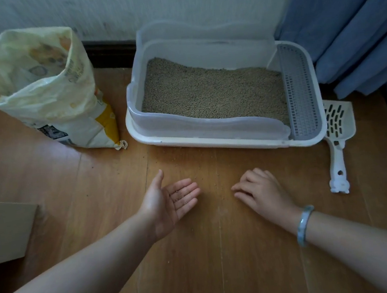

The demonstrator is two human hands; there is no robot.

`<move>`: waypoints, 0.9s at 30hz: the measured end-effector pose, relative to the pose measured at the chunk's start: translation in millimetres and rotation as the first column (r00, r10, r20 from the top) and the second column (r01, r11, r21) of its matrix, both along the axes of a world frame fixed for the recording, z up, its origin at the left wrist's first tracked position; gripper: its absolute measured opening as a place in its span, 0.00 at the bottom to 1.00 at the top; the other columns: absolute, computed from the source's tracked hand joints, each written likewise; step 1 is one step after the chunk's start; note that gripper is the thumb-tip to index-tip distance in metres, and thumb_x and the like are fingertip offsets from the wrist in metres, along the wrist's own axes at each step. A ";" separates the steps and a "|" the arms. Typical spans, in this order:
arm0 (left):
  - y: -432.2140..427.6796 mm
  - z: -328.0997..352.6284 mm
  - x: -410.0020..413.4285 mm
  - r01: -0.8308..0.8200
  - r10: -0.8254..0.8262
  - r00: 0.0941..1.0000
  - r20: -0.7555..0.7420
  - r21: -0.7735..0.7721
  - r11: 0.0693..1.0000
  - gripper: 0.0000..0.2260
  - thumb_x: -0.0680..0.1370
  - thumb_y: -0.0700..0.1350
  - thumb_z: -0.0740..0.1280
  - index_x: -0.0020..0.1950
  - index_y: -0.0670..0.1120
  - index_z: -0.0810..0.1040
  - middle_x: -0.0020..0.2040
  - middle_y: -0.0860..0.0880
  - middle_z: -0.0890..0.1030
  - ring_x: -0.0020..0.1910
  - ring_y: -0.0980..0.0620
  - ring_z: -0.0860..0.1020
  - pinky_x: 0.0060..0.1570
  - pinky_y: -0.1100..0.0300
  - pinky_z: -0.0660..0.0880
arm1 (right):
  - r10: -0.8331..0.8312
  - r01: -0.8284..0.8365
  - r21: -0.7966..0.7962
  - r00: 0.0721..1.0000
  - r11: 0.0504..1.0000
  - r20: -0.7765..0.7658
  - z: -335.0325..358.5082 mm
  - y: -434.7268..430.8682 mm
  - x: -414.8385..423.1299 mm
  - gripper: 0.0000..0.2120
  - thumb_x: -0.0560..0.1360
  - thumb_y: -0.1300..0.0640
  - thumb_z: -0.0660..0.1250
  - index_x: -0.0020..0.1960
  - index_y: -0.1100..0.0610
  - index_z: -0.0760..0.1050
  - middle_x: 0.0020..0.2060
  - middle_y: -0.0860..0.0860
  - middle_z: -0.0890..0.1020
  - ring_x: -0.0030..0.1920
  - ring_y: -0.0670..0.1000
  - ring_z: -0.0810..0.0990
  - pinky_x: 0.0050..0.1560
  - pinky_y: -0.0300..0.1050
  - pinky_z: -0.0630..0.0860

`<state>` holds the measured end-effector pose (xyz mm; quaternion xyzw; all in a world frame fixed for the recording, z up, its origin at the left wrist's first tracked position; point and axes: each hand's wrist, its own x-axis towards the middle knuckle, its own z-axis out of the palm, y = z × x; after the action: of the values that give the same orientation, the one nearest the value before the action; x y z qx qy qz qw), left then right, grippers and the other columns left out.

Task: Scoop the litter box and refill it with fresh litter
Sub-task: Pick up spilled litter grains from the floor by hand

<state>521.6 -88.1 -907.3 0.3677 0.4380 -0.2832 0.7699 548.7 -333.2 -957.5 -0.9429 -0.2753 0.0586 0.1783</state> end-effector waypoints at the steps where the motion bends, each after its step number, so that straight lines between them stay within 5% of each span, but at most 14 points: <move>1: -0.3 -0.7 0.6 -0.003 0.003 1.000 -0.002 0.003 1.000 0.31 0.80 0.63 0.50 0.61 0.38 0.75 0.54 0.40 0.83 0.53 0.45 0.82 0.52 0.53 0.78 | 0.042 -0.042 -0.014 0.999 0.999 0.004 -1.5 2.5 -2.1 0.06 0.70 0.52 0.72 0.47 0.51 0.82 0.39 0.46 0.76 0.41 0.49 0.73 0.43 0.43 0.67; 9: -5.5 -4.5 2.2 -0.005 0.005 1.000 -0.010 0.003 1.000 0.31 0.80 0.63 0.50 0.61 0.38 0.76 0.55 0.40 0.82 0.53 0.45 0.82 0.53 0.52 0.77 | 0.155 -0.153 -0.035 0.986 0.988 0.054 -8.2 22.5 -3.6 0.05 0.69 0.52 0.74 0.45 0.49 0.81 0.38 0.45 0.78 0.39 0.49 0.73 0.41 0.43 0.61; 18: -6.3 -4.3 2.0 0.012 -0.012 1.000 -0.004 0.004 1.000 0.31 0.80 0.63 0.50 0.61 0.38 0.76 0.55 0.40 0.83 0.53 0.45 0.82 0.53 0.53 0.77 | 0.193 -0.181 -0.092 0.972 0.979 0.133 -11.8 29.3 -1.9 0.04 0.71 0.55 0.71 0.40 0.53 0.78 0.36 0.49 0.76 0.37 0.51 0.74 0.37 0.45 0.68; 23: -8.6 -2.6 -0.5 0.027 -0.027 1.000 -0.010 0.013 1.000 0.31 0.80 0.63 0.50 0.61 0.38 0.76 0.55 0.40 0.82 0.54 0.45 0.81 0.54 0.53 0.77 | -0.025 0.022 0.067 0.998 0.998 0.057 -2.8 39.2 -5.4 0.09 0.76 0.50 0.59 0.43 0.52 0.75 0.39 0.48 0.74 0.40 0.51 0.74 0.42 0.44 0.64; 27: -12.0 -2.3 -2.4 0.038 -0.038 0.999 -0.012 0.008 0.999 0.31 0.80 0.62 0.50 0.60 0.38 0.76 0.52 0.40 0.83 0.51 0.46 0.82 0.49 0.55 0.79 | -0.030 0.028 0.252 1.000 0.967 0.003 24.4 69.7 -12.9 0.09 0.75 0.49 0.60 0.43 0.53 0.75 0.40 0.48 0.75 0.43 0.49 0.72 0.44 0.44 0.65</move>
<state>519.3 -100.1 -909.6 0.3772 0.4369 -0.2981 0.7603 535.8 -263.5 -933.1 -0.9166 -0.2673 0.0172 0.2967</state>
